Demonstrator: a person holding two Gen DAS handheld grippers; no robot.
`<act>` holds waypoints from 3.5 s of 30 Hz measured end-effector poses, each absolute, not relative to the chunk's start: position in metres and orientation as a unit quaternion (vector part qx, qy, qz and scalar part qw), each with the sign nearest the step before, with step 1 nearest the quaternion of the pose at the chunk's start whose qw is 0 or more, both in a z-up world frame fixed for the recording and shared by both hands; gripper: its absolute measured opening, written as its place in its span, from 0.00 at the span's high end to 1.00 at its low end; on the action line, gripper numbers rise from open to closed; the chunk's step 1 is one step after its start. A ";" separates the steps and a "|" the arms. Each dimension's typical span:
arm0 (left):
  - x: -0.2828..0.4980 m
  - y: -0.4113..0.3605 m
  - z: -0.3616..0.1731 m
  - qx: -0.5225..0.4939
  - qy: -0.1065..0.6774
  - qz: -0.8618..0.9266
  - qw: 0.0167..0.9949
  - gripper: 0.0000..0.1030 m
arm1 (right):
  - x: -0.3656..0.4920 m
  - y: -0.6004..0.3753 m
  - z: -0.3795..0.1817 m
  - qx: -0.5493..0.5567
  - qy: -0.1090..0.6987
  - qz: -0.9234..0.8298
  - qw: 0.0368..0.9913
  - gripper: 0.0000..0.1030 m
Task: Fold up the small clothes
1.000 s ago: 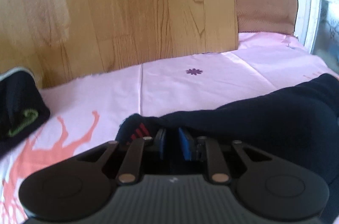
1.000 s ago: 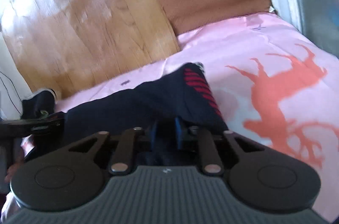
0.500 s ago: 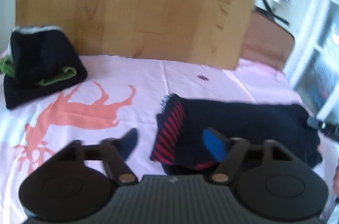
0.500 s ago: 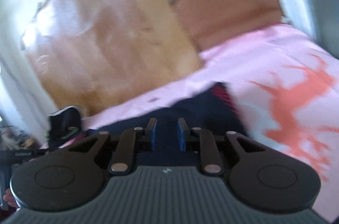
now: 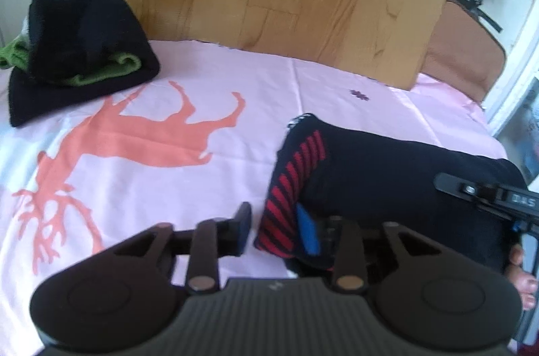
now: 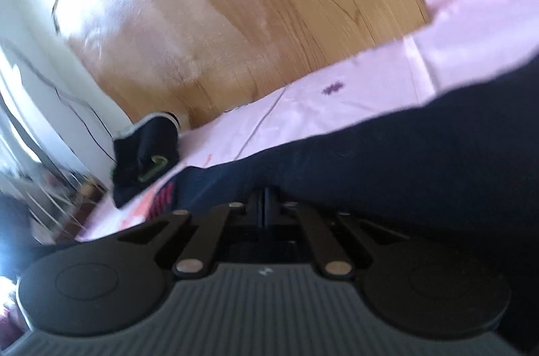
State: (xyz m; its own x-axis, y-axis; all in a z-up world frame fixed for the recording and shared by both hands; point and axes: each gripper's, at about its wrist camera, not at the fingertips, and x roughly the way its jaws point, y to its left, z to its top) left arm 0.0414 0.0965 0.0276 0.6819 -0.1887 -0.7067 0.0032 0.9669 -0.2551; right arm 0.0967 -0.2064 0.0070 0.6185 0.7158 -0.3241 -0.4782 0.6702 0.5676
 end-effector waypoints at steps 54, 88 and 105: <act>0.034 -0.027 0.016 0.020 0.304 -0.041 0.951 0.52 | -0.006 -0.311 -0.016 0.217 0.179 0.209 0.937 0.58; 0.031 -0.026 0.017 0.015 0.309 -0.063 0.949 0.00 | -0.011 -0.291 -0.012 0.193 0.176 0.250 0.932 0.14; 0.029 -0.017 0.017 -0.012 0.308 -0.085 0.948 0.00 | -0.011 -0.276 -0.009 0.145 0.185 0.260 0.937 0.00</act>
